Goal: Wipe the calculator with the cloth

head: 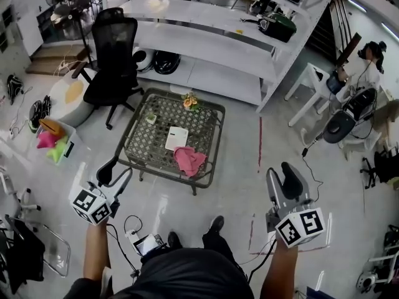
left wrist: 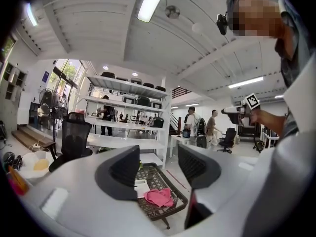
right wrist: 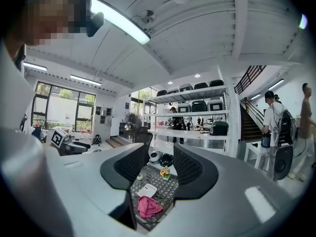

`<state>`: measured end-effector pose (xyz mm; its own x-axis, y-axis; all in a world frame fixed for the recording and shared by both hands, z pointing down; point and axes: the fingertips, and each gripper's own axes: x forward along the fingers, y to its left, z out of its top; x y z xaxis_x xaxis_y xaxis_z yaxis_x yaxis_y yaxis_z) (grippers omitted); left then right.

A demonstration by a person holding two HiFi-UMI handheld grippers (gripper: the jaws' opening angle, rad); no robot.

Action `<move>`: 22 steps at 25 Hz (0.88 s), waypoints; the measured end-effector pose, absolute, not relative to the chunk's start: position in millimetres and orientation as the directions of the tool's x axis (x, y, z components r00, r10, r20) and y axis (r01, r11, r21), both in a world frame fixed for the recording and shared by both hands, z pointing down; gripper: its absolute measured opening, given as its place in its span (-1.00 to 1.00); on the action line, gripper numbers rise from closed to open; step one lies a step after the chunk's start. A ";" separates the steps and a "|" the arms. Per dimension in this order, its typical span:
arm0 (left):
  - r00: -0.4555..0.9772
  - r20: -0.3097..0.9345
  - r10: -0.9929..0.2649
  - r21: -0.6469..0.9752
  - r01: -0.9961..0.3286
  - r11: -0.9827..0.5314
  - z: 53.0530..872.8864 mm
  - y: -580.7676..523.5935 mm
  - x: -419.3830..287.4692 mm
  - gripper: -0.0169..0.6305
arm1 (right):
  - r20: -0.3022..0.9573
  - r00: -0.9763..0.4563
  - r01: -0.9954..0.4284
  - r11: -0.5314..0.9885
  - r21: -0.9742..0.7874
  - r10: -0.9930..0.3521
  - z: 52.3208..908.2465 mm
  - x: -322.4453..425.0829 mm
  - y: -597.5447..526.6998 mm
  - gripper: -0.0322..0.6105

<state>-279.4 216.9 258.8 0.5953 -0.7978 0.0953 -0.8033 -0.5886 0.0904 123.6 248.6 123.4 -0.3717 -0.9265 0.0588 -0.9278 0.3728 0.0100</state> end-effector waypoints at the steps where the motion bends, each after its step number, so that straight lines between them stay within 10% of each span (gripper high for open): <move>1: 0.592 0.099 -0.800 0.090 -0.806 -0.585 258.6 214.8 -278.6 -0.13 | 0.061 -0.375 -0.927 0.376 0.005 -0.925 125.5 124.5 243.0 -0.40; 22: 0.476 0.178 -0.861 0.095 -0.880 -0.466 260.6 155.0 -168.8 -0.13 | 0.055 -0.585 -0.810 0.578 -0.099 -0.810 159.8 181.8 90.7 -0.40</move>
<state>-168.8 155.0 260.6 0.4755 -0.8615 0.1781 -0.8797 -0.4660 0.0946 181.8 90.7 159.8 -0.5845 -0.8095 0.0545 -0.8099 0.5781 -0.0992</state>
